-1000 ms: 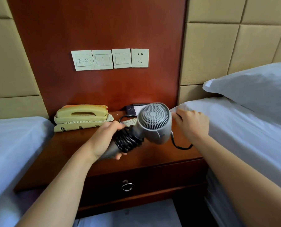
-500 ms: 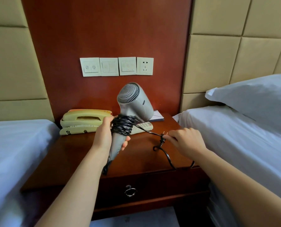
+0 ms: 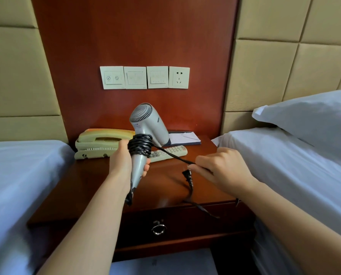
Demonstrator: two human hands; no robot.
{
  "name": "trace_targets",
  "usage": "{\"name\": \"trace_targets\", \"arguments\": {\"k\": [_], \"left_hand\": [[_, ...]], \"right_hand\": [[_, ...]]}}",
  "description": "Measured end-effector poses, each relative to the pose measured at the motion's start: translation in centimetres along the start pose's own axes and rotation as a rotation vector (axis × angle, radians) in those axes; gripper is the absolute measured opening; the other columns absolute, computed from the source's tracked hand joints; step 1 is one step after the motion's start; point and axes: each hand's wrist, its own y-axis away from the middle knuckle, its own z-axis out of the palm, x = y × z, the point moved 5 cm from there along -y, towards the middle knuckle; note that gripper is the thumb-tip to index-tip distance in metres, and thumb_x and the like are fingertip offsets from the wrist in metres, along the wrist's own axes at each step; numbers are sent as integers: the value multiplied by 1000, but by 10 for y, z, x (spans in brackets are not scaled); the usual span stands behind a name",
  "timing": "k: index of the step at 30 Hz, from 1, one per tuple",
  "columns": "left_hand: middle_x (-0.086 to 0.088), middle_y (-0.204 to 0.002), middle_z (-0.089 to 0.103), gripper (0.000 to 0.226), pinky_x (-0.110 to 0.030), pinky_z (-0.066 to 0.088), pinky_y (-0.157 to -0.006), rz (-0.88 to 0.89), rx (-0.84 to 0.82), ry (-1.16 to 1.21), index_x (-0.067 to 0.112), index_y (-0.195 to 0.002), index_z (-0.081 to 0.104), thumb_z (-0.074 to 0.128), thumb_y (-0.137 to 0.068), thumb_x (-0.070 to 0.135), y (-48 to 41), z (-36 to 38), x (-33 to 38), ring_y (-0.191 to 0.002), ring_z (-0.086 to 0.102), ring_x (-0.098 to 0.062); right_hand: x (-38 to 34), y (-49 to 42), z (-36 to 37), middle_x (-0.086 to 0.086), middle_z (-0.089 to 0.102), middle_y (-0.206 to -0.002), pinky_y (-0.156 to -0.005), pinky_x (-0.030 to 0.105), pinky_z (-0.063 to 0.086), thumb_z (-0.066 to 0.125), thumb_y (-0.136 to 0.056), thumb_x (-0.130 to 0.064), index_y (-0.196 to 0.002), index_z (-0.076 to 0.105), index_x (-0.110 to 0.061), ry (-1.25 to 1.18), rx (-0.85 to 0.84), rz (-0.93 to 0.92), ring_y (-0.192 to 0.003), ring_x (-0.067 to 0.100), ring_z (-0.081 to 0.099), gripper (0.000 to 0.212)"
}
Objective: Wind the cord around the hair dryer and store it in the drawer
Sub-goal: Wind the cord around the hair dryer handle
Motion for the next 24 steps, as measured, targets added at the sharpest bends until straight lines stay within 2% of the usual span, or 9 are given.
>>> {"name": "trace_targets", "arguments": {"k": [5,9,12,15,18,21,24], "left_hand": [[-19,-53,59,46,-22,40,-38,7,117,-51,-6,-71,62,41,-84,33,1,-5,-5,-34,48,-24],[-18,-53,62,46,-24,43,-42,20,217,-88,-5,-72,64,42,-84,34,4,-3,-8,-33,49,-24],[-18,-57,63,47,-22,42,-40,56,269,-141,-4,-85,65,43,-86,38,1,-4,-9,-28,50,-21],[-15,-48,62,52,-21,43,-39,40,263,-172,-3,-91,64,45,-90,46,-2,-3,-10,-26,51,-20],[-12,-39,59,59,-21,42,-36,36,215,-204,-3,-98,61,41,-93,53,-2,0,-11,-26,52,-20],[-15,-50,60,57,-23,42,-39,33,207,-228,1,-106,61,36,-95,51,1,5,-13,-30,52,-21],[-14,-57,59,56,-27,42,-43,10,197,-201,2,-111,61,31,-94,46,4,10,-13,-38,52,-24]], "right_hand": [[-10,-4,-4,-3,45,-42,-42,25,36,45,-92,-38,-54,45,-16,-42,68,-14,-35,24,38,45],[-21,-14,-9,-2,48,-45,-41,27,34,48,-93,-34,-55,51,-12,-57,168,0,-36,24,36,44],[-32,-20,-7,-2,51,-49,-46,27,29,48,-93,-32,-58,54,-12,-49,182,-12,-38,23,38,40],[-43,-27,-8,-3,53,-52,-49,26,24,49,-91,-28,-61,54,-13,-72,158,-22,-40,22,38,34],[-52,-33,-6,-1,53,-53,-48,29,30,49,-91,-23,-64,56,-12,-110,107,-28,-41,24,42,30],[-58,-35,-1,0,54,-55,-46,30,38,46,-92,-20,-67,57,-11,-149,15,-37,-42,27,46,28],[-62,-35,3,0,56,-60,-50,30,40,41,-93,-22,-72,57,-12,-188,-105,-54,-45,28,48,28]]}}
